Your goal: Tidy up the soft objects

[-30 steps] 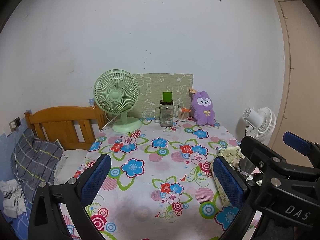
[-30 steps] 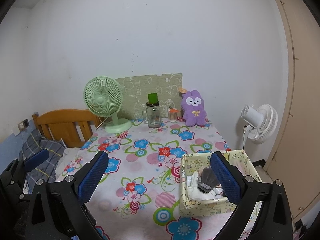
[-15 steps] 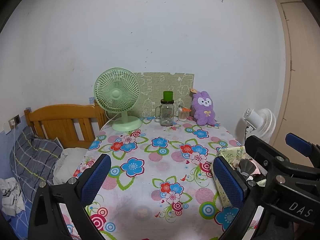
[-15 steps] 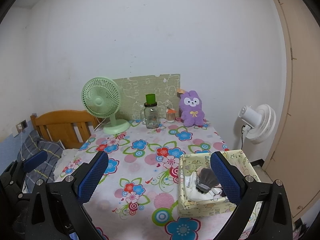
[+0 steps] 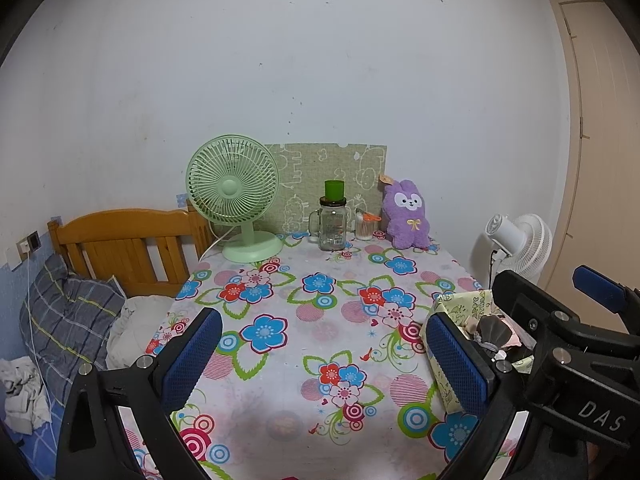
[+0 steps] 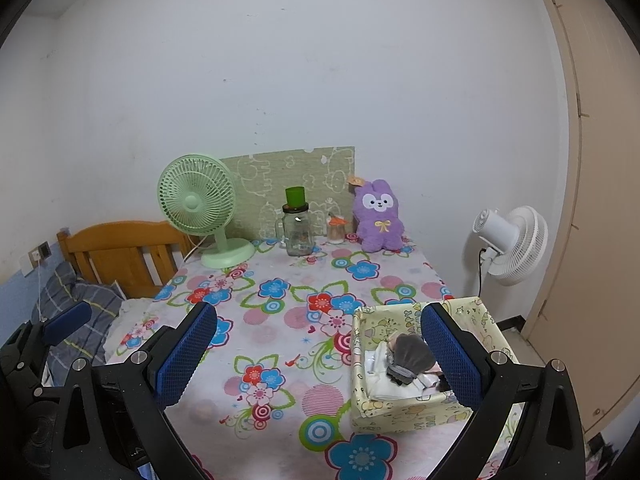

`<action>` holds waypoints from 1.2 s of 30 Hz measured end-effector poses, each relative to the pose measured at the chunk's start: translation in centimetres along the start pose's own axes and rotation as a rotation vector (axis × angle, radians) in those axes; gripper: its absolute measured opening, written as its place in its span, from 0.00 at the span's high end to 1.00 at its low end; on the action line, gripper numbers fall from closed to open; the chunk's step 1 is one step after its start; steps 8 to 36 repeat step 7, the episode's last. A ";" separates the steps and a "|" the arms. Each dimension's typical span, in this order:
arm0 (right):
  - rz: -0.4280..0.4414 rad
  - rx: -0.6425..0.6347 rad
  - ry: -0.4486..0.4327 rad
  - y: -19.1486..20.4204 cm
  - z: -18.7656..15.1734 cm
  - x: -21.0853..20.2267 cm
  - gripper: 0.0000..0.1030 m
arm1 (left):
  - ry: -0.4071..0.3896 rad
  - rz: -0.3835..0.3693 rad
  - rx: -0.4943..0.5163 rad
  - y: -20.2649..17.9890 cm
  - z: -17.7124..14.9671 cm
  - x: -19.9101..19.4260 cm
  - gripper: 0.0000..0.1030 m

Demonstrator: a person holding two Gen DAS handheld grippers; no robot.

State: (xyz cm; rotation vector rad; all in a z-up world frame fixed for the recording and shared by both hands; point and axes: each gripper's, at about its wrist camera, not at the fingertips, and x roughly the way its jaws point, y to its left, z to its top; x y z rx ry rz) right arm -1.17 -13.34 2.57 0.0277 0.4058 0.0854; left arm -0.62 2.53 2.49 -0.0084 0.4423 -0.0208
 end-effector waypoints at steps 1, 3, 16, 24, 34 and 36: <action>0.000 0.001 0.001 0.0 0.0 0.0 0.00 | 0.000 0.000 0.000 0.0 0.0 0.0 0.00; -0.001 0.000 0.001 0.0 0.0 0.0 0.00 | 0.000 0.000 0.000 0.0 0.0 0.0 0.00; -0.005 0.000 0.003 -0.1 -0.2 0.1 0.00 | 0.002 0.002 -0.001 0.0 0.0 0.1 0.00; -0.005 0.000 0.003 -0.1 -0.2 0.1 0.00 | 0.002 0.002 -0.001 0.0 0.0 0.1 0.00; -0.005 0.000 0.003 -0.1 -0.2 0.1 0.00 | 0.002 0.002 -0.001 0.0 0.0 0.1 0.00; -0.005 0.000 0.003 -0.1 -0.2 0.1 0.00 | 0.002 0.002 -0.001 0.0 0.0 0.1 0.00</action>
